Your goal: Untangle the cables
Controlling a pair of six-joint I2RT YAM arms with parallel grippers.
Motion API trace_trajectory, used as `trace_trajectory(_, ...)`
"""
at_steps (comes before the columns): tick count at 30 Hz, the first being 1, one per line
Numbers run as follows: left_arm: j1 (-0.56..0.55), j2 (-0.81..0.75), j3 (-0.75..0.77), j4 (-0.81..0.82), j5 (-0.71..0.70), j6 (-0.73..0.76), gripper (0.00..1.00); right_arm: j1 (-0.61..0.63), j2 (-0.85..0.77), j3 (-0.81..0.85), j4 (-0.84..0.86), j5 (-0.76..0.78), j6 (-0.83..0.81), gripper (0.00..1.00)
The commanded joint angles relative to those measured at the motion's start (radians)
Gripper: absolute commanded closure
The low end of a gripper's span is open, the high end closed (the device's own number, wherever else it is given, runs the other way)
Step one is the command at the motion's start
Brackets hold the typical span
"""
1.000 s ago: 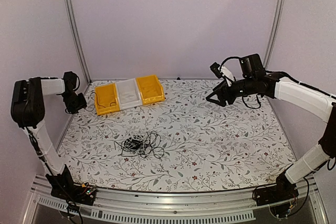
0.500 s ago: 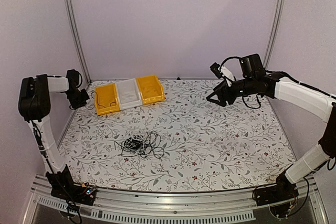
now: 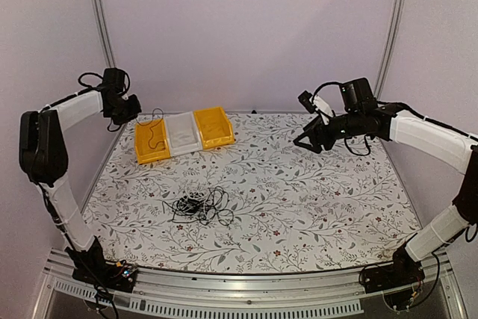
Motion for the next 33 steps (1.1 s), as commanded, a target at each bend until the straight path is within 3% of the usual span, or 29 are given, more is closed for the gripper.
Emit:
trace_trajectory(1, -0.029, 0.074, -0.004, -0.002, 0.011, -0.033, 1.00, -0.006, 0.028, 0.038, 0.016, -0.017, -0.003, 0.29)
trace_trajectory(6, -0.048, 0.154, 0.033, -0.002, -0.050, -0.023, 1.00, -0.005, 0.026, 0.032, 0.013, -0.017, -0.002, 0.29)
trace_trajectory(11, -0.058, 0.248, 0.135, -0.138, -0.182, -0.004, 1.00, -0.006, 0.000, -0.001, 0.014, -0.010, -0.002, 0.29)
trace_trajectory(17, -0.060, 0.188, 0.086, -0.187, -0.310, -0.047, 1.00, -0.005, -0.023, -0.025, 0.019, 0.003, -0.008, 0.29)
trace_trajectory(24, -0.065, 0.187, 0.068, -0.126, -0.150, -0.043, 1.00, -0.006, -0.005, -0.012, 0.026, -0.007, -0.010, 0.29)
trace_trajectory(27, -0.074, 0.251, 0.134, -0.159, -0.112, -0.052, 0.99, -0.005, 0.008, 0.002, 0.023, -0.012, -0.009, 0.29)
trace_trajectory(33, -0.091, 0.225, 0.197, -0.233, -0.207, -0.056, 0.65, -0.006, 0.025, 0.011, 0.015, -0.012, -0.019, 0.29)
